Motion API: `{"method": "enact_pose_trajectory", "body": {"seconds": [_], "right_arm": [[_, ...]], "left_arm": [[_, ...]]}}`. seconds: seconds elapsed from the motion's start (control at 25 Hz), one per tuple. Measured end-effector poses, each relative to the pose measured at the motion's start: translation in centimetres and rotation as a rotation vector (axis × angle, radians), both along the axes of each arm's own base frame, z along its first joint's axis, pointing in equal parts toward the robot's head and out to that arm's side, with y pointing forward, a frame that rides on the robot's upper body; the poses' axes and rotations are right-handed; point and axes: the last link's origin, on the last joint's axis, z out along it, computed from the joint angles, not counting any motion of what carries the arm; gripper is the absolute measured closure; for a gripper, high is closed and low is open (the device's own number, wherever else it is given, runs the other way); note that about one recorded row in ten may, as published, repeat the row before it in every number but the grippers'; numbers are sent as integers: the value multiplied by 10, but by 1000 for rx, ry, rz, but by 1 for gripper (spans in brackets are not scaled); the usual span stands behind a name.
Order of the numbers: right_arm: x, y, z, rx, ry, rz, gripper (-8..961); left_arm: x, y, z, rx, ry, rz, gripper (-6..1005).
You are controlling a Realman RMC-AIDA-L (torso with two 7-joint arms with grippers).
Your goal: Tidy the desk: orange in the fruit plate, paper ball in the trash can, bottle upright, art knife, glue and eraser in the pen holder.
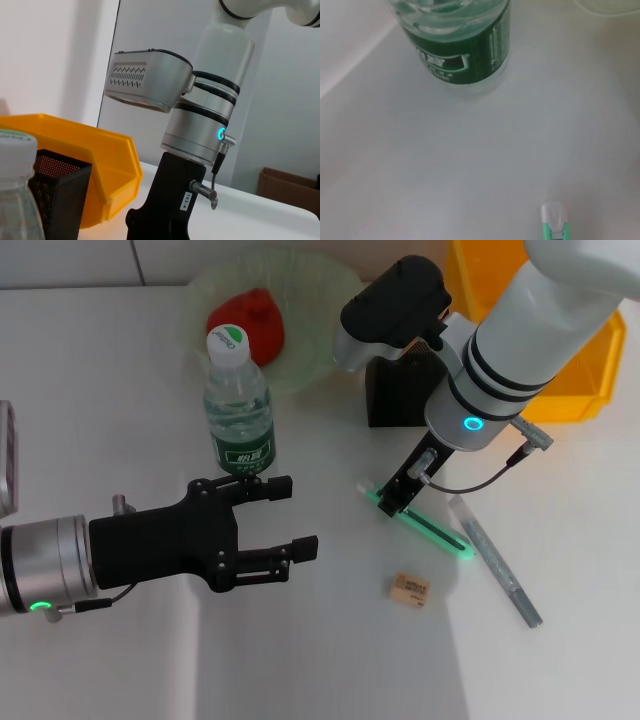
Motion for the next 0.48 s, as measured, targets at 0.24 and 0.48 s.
{"method": "enact_pose_trajectory", "body": {"seconds": [0.24,0.48], "right_arm": [[-6,-2,6,12,40,20,777],[-13,-8,55,134,223,20,781]], "left_arm": [[0,0,0,2,1,1,199],[1,0,1,0,-3,-6,199]]}}
